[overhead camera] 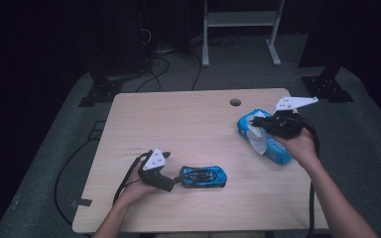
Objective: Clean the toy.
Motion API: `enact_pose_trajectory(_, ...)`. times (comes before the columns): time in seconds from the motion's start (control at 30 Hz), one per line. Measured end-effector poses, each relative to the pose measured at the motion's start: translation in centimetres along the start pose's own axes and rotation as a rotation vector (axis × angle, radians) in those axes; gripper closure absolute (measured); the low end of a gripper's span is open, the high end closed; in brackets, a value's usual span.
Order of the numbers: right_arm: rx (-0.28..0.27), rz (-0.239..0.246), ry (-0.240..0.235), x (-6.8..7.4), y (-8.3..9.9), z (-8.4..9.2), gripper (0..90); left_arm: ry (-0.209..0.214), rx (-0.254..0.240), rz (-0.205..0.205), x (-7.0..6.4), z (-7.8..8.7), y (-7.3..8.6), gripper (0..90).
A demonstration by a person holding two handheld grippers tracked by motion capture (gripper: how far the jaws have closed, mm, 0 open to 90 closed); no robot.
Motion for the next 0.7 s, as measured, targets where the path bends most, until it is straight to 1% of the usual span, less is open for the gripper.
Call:
enact_pose_trajectory(0.07,-0.006,0.028,-0.036,1.8,-0.2,0.0,87.0,0.003,0.002,-0.002,-0.1,-0.1,0.0,3.1)
enact_pose_trajectory(0.1,-0.016,0.035,-0.057,2.7,-0.3,0.0,87.0,0.005,0.006,-0.002,-0.1,-0.1,0.0,3.0)
enact_pose_trajectory(0.2,-0.028,0.067,-0.118,5.5,-0.2,-0.4,86.9,0.020,0.014,-0.003,-0.3,-0.4,0.0,3.0)
enact_pose_trajectory(0.23,-0.029,0.067,-0.141,6.5,0.0,-0.6,86.9,0.027,0.021,-0.004,-0.4,-0.4,0.1,3.0)
enact_pose_trajectory(0.3,-0.021,0.094,-0.177,8.2,0.4,-1.1,86.9,0.042,0.030,-0.006,-0.5,-0.6,0.2,3.1)
enact_pose_trajectory(0.33,-0.021,0.091,-0.200,8.9,0.6,-1.3,86.9,0.049,0.032,-0.006,-0.6,-0.8,0.2,3.1)
enact_pose_trajectory(0.4,-0.022,0.089,-0.248,10.4,1.0,-1.8,86.8,0.075,0.045,-0.004,-0.8,-1.1,0.3,3.1)
enact_pose_trajectory(0.47,-0.016,0.077,-0.295,11.8,1.5,-2.4,86.8,0.080,0.048,-0.006,-0.8,-1.3,0.2,4.4)
enact_pose_trajectory(0.53,-0.006,0.076,-0.322,12.6,2.1,-2.9,86.8,0.098,0.040,-0.010,-1.0,-1.6,0.0,4.9)
enact_pose_trajectory(0.57,0.002,0.064,-0.350,13.3,2.6,-3.4,86.4,0.100,0.043,-0.014,-1.1,-1.7,0.0,5.6)
enact_pose_trajectory(0.63,0.025,0.048,-0.388,14.1,3.6,-4.1,86.3,0.114,0.052,-0.033,-1.3,-2.0,0.0,5.6)
enact_pose_trajectory(0.7,0.050,0.042,-0.413,14.5,4.7,-4.8,86.1,0.119,0.055,-0.033,-1.4,-2.2,0.1,6.0)
Point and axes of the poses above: each handheld gripper's, and its own axes: z roughly backward along the jaws, y roughly out of its underside, x roughly to its left, the point moved 7 cm from there along -z, roughly forward along the jaws, and after that the axes turned 14 degrees about y, right-handed, at the moved point
